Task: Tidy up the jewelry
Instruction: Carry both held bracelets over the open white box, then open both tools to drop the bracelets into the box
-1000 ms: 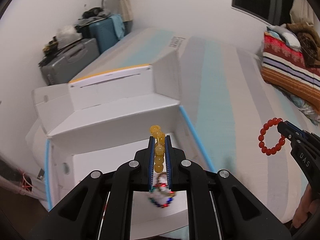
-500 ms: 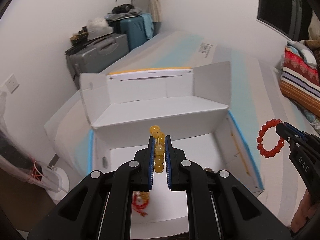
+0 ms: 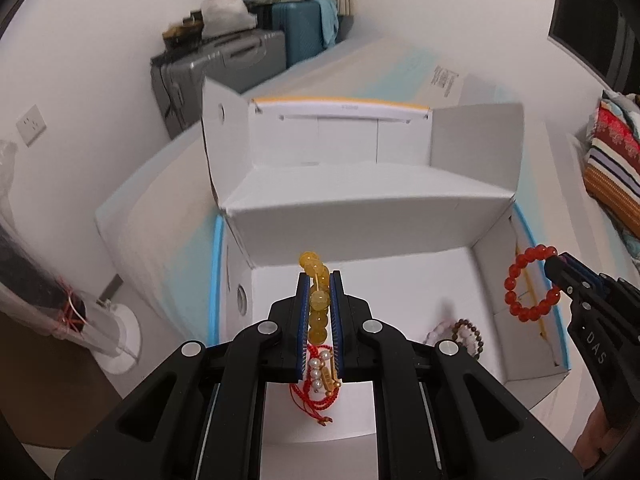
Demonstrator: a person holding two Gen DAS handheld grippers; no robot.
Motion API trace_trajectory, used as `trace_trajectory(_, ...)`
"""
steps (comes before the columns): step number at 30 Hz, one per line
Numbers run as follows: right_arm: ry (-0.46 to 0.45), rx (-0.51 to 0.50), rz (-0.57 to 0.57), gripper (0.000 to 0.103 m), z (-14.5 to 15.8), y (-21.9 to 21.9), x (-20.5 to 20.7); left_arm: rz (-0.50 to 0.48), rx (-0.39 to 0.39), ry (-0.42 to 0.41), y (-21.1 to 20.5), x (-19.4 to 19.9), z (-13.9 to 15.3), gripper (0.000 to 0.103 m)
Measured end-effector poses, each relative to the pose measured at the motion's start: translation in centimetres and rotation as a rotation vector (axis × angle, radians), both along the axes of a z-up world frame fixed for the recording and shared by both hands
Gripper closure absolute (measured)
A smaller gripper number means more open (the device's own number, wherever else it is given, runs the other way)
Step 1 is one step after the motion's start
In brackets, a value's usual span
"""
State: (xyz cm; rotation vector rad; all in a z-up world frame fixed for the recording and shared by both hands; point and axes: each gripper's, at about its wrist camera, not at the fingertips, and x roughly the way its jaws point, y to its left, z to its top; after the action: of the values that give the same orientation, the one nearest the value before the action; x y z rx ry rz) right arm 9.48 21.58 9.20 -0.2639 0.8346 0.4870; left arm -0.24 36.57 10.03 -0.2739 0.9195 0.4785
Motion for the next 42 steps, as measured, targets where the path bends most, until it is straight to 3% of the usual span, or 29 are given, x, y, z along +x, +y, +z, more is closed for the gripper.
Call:
trace_trajectory(15, 0.099, -0.063, 0.007, 0.090, -6.6, 1.1, 1.6, 0.004, -0.097, 0.144, 1.7, 1.6, -7.3, 0.094)
trace_trajectory(27, 0.126, -0.072, 0.003, 0.089, -7.6, 1.4, 1.9, 0.011, -0.081, 0.164, 1.6, 1.7, -8.3, 0.091)
trace_trajectory(28, 0.123, -0.069, 0.006, 0.084, -7.4, 1.3, 1.8, 0.011, -0.079, 0.160, 1.5, 1.5, -8.1, 0.089)
trace_trajectory(31, 0.097, -0.048, 0.008, 0.061, -6.3, 0.8, 1.1, 0.025, -0.064, 0.126, 1.3, 0.6, -6.9, 0.070)
trace_trajectory(33, 0.068, -0.032, 0.000, 0.051, -5.4, 0.3, 0.6, 0.033, -0.036, 0.095, 1.0, -0.2, -5.7, 0.060)
trace_trajectory(34, 0.055, -0.023, -0.003, 0.044, -4.8, 0.0, 0.3, 0.040, -0.021, 0.076, 0.7, -0.7, -5.0, 0.049)
trace_trajectory(42, -0.055, 0.057, -0.006, 0.016, -1.2, -3.1, -3.4, 0.060, 0.078, -0.088, -2.2, -5.6, -0.9, 0.014)
